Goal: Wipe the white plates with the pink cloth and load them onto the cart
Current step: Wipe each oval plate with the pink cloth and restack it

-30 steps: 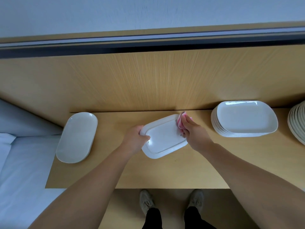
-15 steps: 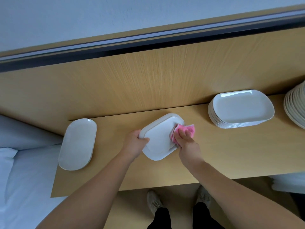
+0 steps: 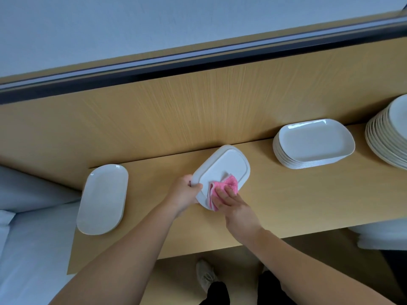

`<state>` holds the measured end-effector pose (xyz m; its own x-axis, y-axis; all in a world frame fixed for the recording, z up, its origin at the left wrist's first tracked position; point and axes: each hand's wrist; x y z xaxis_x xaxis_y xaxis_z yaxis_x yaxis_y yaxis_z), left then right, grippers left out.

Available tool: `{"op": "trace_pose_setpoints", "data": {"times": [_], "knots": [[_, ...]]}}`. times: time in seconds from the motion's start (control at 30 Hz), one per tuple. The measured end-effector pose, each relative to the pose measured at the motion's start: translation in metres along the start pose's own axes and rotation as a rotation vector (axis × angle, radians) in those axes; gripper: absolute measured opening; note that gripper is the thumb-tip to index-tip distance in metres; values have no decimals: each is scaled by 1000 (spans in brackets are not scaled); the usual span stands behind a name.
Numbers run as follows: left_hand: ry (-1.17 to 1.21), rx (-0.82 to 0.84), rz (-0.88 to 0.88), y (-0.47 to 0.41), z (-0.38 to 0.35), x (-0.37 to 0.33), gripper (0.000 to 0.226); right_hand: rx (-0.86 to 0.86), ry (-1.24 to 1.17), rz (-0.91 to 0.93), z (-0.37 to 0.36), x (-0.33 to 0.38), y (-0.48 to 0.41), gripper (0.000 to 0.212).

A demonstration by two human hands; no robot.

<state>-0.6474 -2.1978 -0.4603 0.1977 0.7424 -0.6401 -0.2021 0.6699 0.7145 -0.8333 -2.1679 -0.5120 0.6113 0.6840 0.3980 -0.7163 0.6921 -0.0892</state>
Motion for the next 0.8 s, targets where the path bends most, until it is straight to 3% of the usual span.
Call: {"op": "trace_pose_setpoints", "data": {"times": [0.2,0.33,0.63,0.8], "knots": [[-2,42,-9,3,-2,-2,12,81,10,78,11,-13,-24,73],[1,-30,-30,3,-4,0,13,152,-8,140,14,-33,-36,71],[-26,-26,-25,1,1,-5,17,169,-107,-191,43,-90,-53,62],[-44,-54,4,2,-2,-2,21,210,-45,-140,38,-66,-36,60]]}}
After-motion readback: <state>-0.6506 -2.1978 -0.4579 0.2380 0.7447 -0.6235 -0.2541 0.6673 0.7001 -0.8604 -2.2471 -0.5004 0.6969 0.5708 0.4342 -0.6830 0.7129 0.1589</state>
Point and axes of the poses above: each hand's wrist, its own y-axis away from the middle knuckle, its own z-axis out of the back of the hand, x = y × z, and after that the axes turned 10 degrees about z, right-handed
